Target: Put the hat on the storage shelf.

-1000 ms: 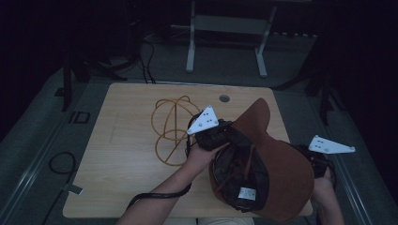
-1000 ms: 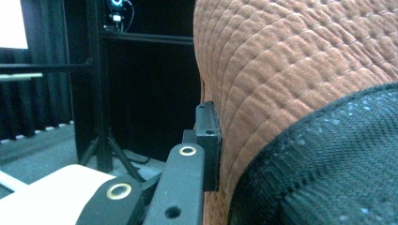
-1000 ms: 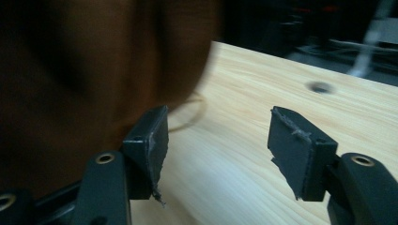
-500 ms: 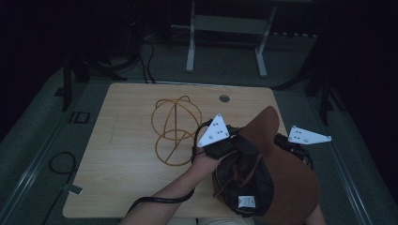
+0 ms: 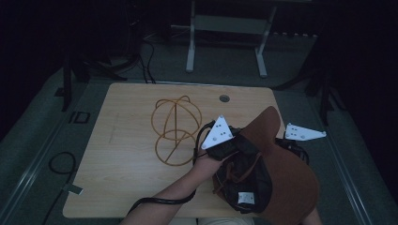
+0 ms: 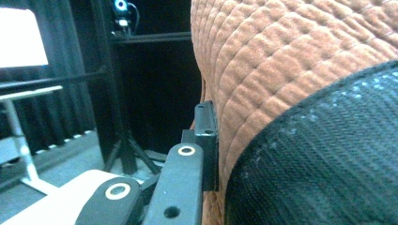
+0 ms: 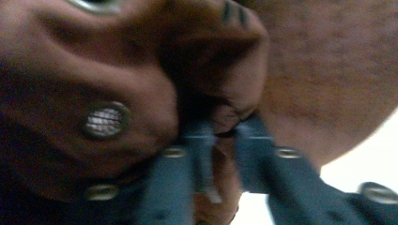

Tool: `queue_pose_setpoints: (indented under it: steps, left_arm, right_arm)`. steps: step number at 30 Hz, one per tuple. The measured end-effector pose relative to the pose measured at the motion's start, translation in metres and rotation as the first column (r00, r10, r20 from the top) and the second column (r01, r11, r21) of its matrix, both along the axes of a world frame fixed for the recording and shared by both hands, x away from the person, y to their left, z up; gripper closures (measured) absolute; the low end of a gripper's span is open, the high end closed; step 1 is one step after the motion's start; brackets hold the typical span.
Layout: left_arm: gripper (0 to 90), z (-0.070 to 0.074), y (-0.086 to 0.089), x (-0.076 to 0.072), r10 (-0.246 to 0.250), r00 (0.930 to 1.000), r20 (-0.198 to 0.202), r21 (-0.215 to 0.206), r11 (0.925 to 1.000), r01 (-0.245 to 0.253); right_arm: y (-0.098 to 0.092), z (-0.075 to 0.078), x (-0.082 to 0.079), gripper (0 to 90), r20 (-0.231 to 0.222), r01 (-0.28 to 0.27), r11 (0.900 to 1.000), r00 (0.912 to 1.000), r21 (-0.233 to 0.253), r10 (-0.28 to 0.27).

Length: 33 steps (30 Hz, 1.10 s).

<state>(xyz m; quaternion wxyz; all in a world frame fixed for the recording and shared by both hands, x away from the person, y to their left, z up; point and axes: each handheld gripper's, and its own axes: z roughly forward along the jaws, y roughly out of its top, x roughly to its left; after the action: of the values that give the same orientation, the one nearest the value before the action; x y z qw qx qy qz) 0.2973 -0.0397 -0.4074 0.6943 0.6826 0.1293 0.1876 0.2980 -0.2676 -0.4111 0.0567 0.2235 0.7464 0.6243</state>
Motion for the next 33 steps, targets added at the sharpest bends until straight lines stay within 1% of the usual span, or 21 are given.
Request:
queue_pose_setpoints:
  steps: [1, 3, 4, 5, 7, 8, 9, 10, 11, 12, 13, 14, 15, 17, 19, 21, 24, 26, 28, 30, 33]
  left_arm:
    - [85.2, 0.0, 0.0, 0.001, -0.007, 0.9999, -0.009, -0.002, 1.0, 0.007]
    - [84.2, 0.001, 0.001, 0.002, -0.016, 0.9998, -0.013, -0.01, 0.9998, 0.016]
    - [82.2, 0.002, 0.001, 0.002, -0.012, 0.9998, -0.014, -0.001, 0.9999, 0.012]
    - [79.5, 0.004, 0.001, 0.003, -0.008, 0.9998, -0.017, 0.001, 1.0, 0.008]
    - [71.7, 0.008, 0.003, 0.004, 0.002, 0.9993, -0.038, 0.006, 1.0, -0.002]
    - [68.1, 0.01, 0.005, 0.003, 0.009, 0.9993, -0.035, 0.014, 0.9999, -0.009]
    - [63.9, 0.012, 0.006, 0.004, 0.008, 0.9992, -0.039, 0.017, 0.9998, -0.007]
    - [61.7, 0.014, 0.008, 0.004, 0.004, 0.9991, -0.042, 0.023, 0.9997, -0.003]
    - [60.8, 0.015, 0.01, 0.003, 0.001, 0.9992, -0.039, 0.029, 0.9996, 0.0]
    - [59.5, 0.016, 0.011, 0.003, -0.001, 0.9995, -0.031, 0.037, 0.9993, 0.002]
    - [58.6, 0.017, 0.012, 0.002, -0.001, 0.9996, -0.028, 0.041, 0.9992, 0.002]
    - [57.1, 0.018, 0.012, 0.001, 0.0, 0.9996, -0.029, 0.048, 0.9988, 0.001]
    - [56.4, 0.018, 0.013, -0.001, 0.001, 0.9998, -0.022, 0.058, 0.9983, 0.0]
    - [54.2, 0.019, 0.017, -0.002, 0.013, 0.9996, -0.026, 0.072, 0.9973, -0.011]
    - [53.5, 0.018, 0.021, -0.003, 0.018, 0.999, -0.041, 0.089, 0.9959, -0.015]
    - [53.5, 0.016, 0.025, -0.004, 0.031, 0.9978, -0.058, 0.097, 0.995, -0.025]
    - [53.5, 0.014, 0.035, -0.005, 0.046, 0.996, -0.077, 0.104, 0.9939, -0.038]
    - [53.5, 0.012, 0.043, -0.005, 0.048, 0.9938, -0.101, 0.099, 0.9943, -0.038]
    - [53.5, 0.008, 0.049, -0.006, 0.051, 0.9916, -0.119, 0.11, 0.9933, -0.038]
    - [53.4, 0.002, 0.055, -0.01, 0.061, 0.9911, -0.119, 0.131, 0.9903, -0.045]
    - [53.4, -0.008, 0.063, -0.015, 0.059, 0.9877, -0.145, 0.149, 0.9881, -0.037]
  right_arm:
    - [0.0, 0.0, -0.001, 84.2, 0.001, 0.0, 1.0, 1.0, -0.001, 0.0]
    - [0.0, 0.001, -0.002, 85.8, 0.001, 0.001, 1.0, 1.0, -0.004, -0.001]
    - [-0.001, 0.001, -0.002, 86.1, -0.008, -0.004, 1.0, 1.0, 0.007, 0.004]
    - [-0.002, 0.002, -0.002, 86.2, -0.009, -0.003, 1.0, 1.0, 0.006, 0.003]
    - [-0.004, 0.002, -0.003, 86.5, -0.009, -0.008, 1.0, 0.9999, 0.027, 0.008]
    - [-0.006, 0.002, -0.003, 86.6, -0.006, -0.004, 1.0, 1.0, 0.029, 0.005]
    - [-0.007, 0.003, -0.003, 86.6, -0.009, -0.005, 0.999, 0.9999, 0.038, 0.005]
    - [-0.01, 0.003, -0.003, 86.7, -0.01, -0.003, 0.999, 0.9999, 0.054, 0.003]
    - [-0.012, 0.004, -0.003, 86.8, -0.014, 0.0, 0.998, 0.9999, 0.059, 0.001]
    - [-0.014, 0.005, -0.003, 86.7, -0.003, 0.002, 0.998, 1.0, 0.058, -0.002]
    - [-0.015, 0.006, -0.003, 86.7, -0.003, 0.005, 0.998, 1.0, 0.068, -0.004]
    - [-0.015, 0.007, -0.003, 86.7, 0.0, 0.005, 0.997, 1.0, 0.072, -0.005]
    - [-0.016, 0.008, -0.003, 86.7, 0.006, 0.008, 0.997, 0.9999, 0.072, -0.008]
    - [-0.019, 0.01, -0.003, 86.8, 0.011, 0.012, 0.996, 0.9999, 0.086, -0.013]
    - [-0.024, 0.012, -0.003, 86.8, 0.016, 0.034, 0.996, 0.9992, 0.087, -0.036]
    - [-0.029, 0.015, -0.003, 86.8, 0.022, 0.056, 0.994, 0.9981, 0.089, -0.058]
    - [-0.038, 0.019, -0.003, 86.8, 0.026, 0.078, 0.991, 0.9963, 0.111, -0.082]
    - [-0.045, 0.022, -0.003, 86.8, 0.036, 0.096, 0.987, 0.9942, 0.128, -0.101]
    - [-0.051, 0.025, -0.001, 86.7, 0.041, 0.115, 0.984, 0.9918, 0.134, -0.121]
    - [-0.056, 0.029, 0.0, 86.7, 0.045, 0.134, 0.981, 0.9889, 0.139, -0.141]
    - [-0.058, 0.033, 0.005, 86.7, 0.053, 0.169, 0.978, 0.9828, 0.126, -0.177]
